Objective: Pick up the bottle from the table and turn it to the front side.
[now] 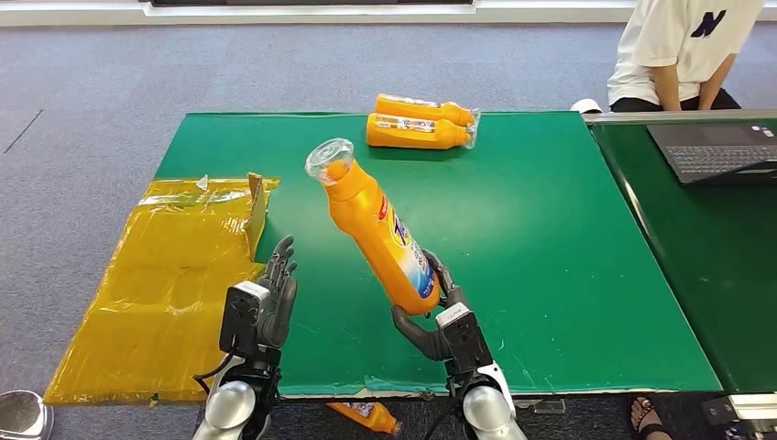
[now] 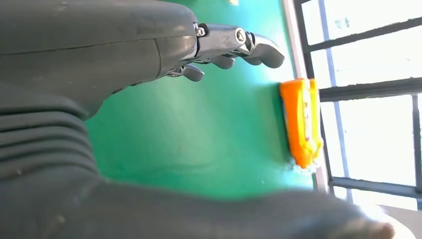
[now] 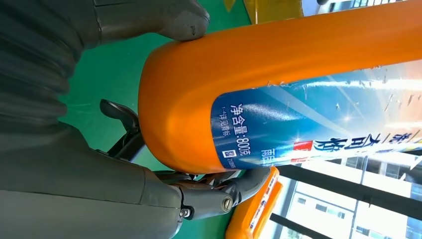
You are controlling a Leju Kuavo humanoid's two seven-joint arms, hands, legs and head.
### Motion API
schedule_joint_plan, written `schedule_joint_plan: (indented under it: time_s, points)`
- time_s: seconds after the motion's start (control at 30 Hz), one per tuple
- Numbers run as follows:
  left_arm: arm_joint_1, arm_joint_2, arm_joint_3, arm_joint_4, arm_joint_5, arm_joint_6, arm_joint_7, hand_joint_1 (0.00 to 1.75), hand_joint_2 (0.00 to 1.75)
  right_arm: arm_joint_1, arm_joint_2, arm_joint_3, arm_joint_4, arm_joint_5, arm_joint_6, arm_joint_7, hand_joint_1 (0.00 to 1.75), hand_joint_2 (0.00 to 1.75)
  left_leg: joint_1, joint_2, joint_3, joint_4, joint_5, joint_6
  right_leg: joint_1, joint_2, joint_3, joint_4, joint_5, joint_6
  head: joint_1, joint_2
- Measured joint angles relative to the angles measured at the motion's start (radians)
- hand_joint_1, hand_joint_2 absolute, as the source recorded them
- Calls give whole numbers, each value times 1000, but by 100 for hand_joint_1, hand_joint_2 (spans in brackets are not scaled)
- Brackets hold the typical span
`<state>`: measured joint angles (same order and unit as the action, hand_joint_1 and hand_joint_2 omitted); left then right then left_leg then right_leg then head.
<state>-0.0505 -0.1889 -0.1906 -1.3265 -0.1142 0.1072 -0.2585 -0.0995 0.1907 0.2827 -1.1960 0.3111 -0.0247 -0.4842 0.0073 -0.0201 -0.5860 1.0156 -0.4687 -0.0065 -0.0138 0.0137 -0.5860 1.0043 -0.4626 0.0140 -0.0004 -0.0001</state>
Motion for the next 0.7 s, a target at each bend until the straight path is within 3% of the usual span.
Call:
schedule_joint_plan:
  time_s: [0.03,0.17,0.2,0.33,0.7]
  points:
    - [-5,0,-5,-2,-7,-2,2,0,175,-1,1,0,4,1,1,0,175,175,0,0,0,0,0,0,0,0,0,0,0,0,0,0]
    - [-21,1,-23,-2,-26,-15,7,0,0,-3,2,0,14,9,2,1,175,175,0,0,0,0,0,0,0,0,0,0,0,0,0,0]
    - [-27,1,-28,-1,-29,-23,10,0,0,-4,2,0,17,12,2,1,175,175,0,0,0,0,0,0,0,0,0,0,0,0,0,0]
    - [-64,4,-56,12,-34,-63,27,0,175,-7,2,0,31,27,4,1,175,175,0,0,0,0,0,0,0,0,0,0,0,0,0,0]
    - [-130,14,-128,66,-10,-131,60,0,175,-12,7,0,68,44,10,-2,175,175,0,0,0,0,0,0,0,0,0,0,0,0,0,0]
